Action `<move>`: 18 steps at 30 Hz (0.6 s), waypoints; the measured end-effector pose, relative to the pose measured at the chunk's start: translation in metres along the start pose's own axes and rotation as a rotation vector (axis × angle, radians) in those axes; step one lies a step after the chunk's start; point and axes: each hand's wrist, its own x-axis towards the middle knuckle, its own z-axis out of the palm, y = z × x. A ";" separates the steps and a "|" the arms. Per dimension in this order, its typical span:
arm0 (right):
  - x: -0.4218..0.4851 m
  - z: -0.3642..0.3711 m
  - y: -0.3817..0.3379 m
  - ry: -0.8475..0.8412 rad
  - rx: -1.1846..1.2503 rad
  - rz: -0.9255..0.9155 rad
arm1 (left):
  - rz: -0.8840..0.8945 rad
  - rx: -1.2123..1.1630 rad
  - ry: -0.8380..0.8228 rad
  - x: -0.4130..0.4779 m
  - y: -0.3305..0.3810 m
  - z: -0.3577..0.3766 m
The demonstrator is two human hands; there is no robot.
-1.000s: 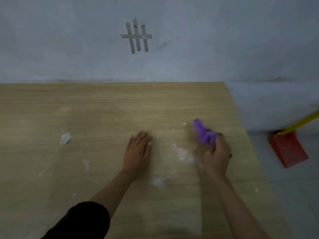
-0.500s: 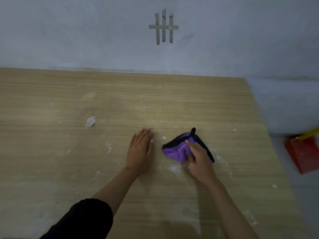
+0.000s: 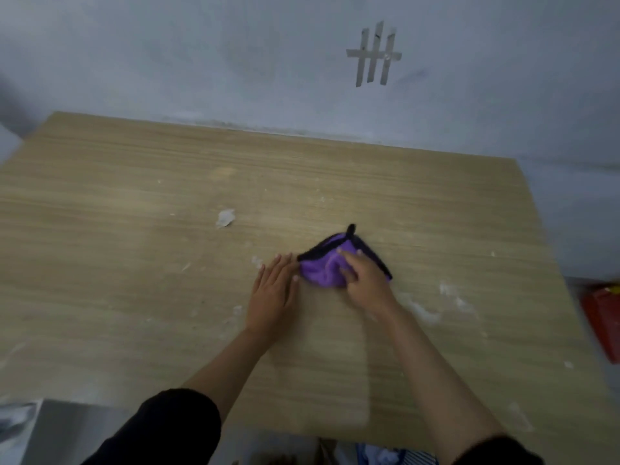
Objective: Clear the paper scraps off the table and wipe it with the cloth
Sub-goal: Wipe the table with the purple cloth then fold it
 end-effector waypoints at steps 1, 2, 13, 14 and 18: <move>-0.019 0.005 -0.002 -0.018 0.000 -0.031 | -0.008 -0.002 0.004 -0.004 -0.004 -0.003; -0.038 0.006 -0.003 -0.022 -0.007 -0.068 | -0.016 -0.001 0.005 -0.007 -0.008 -0.007; -0.040 0.033 -0.112 0.316 0.100 0.002 | -0.101 -0.050 0.051 -0.054 -0.061 -0.052; -0.040 0.052 -0.121 0.250 0.099 -0.016 | -0.112 -0.049 0.053 -0.061 -0.068 -0.057; -0.077 0.118 -0.113 -0.054 -0.077 -0.264 | -0.169 -0.001 0.082 -0.082 -0.092 -0.078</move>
